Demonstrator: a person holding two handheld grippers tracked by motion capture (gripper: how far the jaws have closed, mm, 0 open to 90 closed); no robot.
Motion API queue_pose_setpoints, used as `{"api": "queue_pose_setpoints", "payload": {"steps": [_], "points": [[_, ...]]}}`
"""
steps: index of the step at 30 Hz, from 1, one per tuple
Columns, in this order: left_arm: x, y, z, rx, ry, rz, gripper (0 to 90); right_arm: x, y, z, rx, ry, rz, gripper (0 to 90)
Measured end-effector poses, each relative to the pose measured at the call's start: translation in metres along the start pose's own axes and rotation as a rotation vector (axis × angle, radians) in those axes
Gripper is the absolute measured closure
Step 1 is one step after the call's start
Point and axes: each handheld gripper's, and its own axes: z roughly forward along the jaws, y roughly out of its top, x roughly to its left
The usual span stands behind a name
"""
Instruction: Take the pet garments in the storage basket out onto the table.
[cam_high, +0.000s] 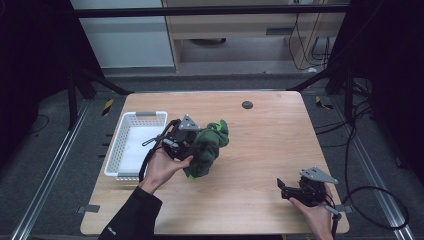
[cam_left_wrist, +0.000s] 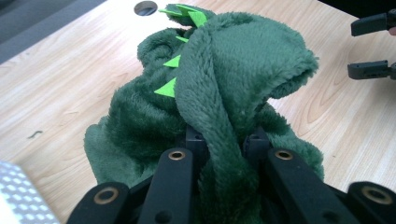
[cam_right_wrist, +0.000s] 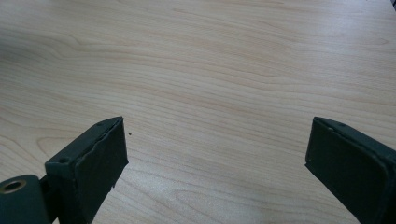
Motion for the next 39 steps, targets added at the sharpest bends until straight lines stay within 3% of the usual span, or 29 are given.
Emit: {"api": "queue_pose_setpoints", "payload": {"steps": [22, 39], "points": [[-0.015, -0.006, 0.040, 0.065, -0.062, 0.022, 77.8, 0.000, 0.000, 0.000, -0.001, -0.001, -0.002, 5.5], [-0.024, -0.016, 0.066, 0.103, -0.087, 0.027, 77.7, 0.000, 0.000, 0.001, 0.001, 0.001, -0.007, 5.5]]}}
